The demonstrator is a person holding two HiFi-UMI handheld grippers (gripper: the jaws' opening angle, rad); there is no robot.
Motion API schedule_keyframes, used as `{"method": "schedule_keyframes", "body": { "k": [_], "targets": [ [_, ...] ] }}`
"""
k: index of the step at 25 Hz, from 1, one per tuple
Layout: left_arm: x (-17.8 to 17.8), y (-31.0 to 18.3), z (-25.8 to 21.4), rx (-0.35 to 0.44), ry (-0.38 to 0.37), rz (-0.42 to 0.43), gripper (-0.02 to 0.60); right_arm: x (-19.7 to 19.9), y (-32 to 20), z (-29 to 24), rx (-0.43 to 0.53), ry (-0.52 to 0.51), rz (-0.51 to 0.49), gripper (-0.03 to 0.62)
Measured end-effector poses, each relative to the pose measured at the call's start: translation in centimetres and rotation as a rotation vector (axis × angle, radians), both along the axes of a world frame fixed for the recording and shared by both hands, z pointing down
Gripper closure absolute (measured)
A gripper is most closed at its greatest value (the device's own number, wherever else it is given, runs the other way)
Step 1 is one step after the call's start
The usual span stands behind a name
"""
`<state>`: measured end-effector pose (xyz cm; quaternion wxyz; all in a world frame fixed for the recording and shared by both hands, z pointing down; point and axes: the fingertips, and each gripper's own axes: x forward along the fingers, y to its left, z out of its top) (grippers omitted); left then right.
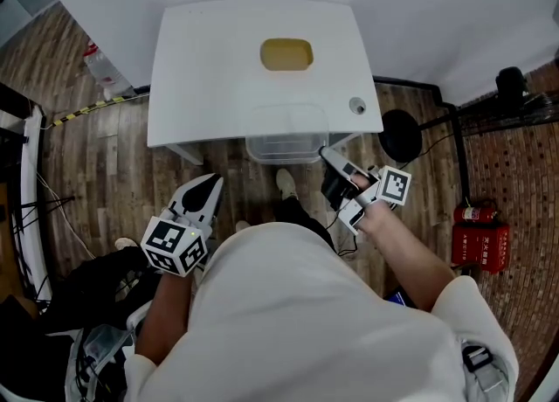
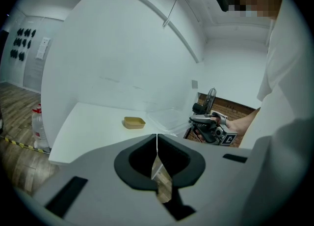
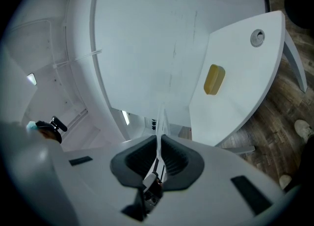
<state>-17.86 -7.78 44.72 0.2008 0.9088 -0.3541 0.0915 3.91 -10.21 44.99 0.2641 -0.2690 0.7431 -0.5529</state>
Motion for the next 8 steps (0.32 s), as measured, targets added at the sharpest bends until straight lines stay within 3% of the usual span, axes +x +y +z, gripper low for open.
{"method": "schedule_keyframes", "body": {
  "k": [8],
  "targets": [
    [0.67,-0.30,0.46,-0.009,0.000,0.018,0.563,0.38,-0.13,0.25,0.000,0.004,0.014,0.560]
  ]
}}
